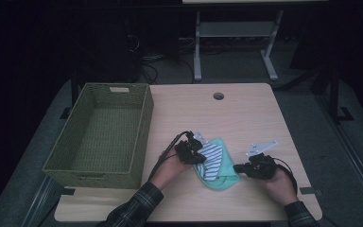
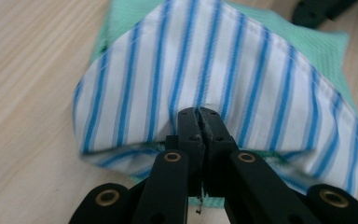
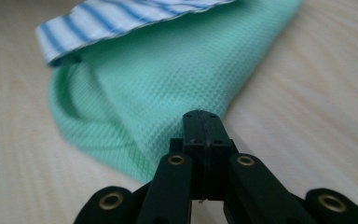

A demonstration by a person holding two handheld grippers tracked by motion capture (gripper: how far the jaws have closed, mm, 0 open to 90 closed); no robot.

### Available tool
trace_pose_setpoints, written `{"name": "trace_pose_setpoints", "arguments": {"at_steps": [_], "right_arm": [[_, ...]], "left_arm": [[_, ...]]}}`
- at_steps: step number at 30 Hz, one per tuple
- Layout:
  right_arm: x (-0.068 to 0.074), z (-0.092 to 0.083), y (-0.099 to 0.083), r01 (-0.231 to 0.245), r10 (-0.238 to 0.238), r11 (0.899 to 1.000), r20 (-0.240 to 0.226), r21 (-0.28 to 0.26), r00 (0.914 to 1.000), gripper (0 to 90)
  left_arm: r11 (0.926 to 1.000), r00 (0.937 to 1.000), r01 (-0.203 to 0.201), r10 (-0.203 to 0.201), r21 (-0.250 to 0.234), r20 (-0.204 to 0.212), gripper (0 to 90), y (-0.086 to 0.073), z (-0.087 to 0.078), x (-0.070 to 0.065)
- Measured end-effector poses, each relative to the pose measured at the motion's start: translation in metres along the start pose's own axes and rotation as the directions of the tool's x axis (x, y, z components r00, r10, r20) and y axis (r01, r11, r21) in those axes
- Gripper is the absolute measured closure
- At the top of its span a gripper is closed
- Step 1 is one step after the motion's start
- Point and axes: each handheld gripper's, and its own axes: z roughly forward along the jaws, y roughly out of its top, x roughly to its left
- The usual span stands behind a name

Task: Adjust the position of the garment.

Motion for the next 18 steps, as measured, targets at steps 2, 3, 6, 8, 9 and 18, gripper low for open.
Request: {"name": "trace_pose_setpoints", "arguments": {"at_steps": [2, 3, 6, 8, 9, 18], "right_arm": [[0.007, 0.001, -0.001, -0.002, 0.002, 1.0, -0.014, 0.008, 0.9999, 89.7], [0.011, 0.001, -0.002, 0.01, -0.009, 1.0, -0.019, 0.01, 0.9998, 89.7], [0.015, 0.001, -0.001, 0.019, -0.019, 1.0, -0.022, 0.008, 0.9996, 89.7], [0.014, 0.0, -0.002, 0.007, -0.007, 1.0, -0.018, 0.003, 0.9998, 89.6], [0.013, 0.0, -0.003, 0.005, -0.005, 1.0, -0.013, 0.002, 0.9999, 89.6], [-0.005, -0.009, -0.012, -0.049, 0.053, 0.998, 0.082, -0.045, 0.9952, 62.6]], "left_arm": [[1.0, 1.0, -0.004, 0.004, 0.002, -0.007, 87.3, -0.001, -0.002, 0.003], [1.0, 1.0, -0.004, 0.004, 0.002, -0.007, 87.3, -0.001, -0.002, 0.004], [1.0, 1.0, 0.002, -0.002, -0.006, -0.005, 87.3, 0.0, -0.003, 0.006], [0.9999, 0.9999, -0.016, 0.016, 0.0, 0.002, 86.9, 0.002, -0.005, 0.008], [0.9999, 0.9999, -0.015, 0.015, -0.006, 0.006, 86.5, 0.002, -0.006, 0.008], [0.9981, 0.9996, -0.029, 0.029, -0.054, 0.005, 68.9, -0.002, -0.024, 0.006]]}}
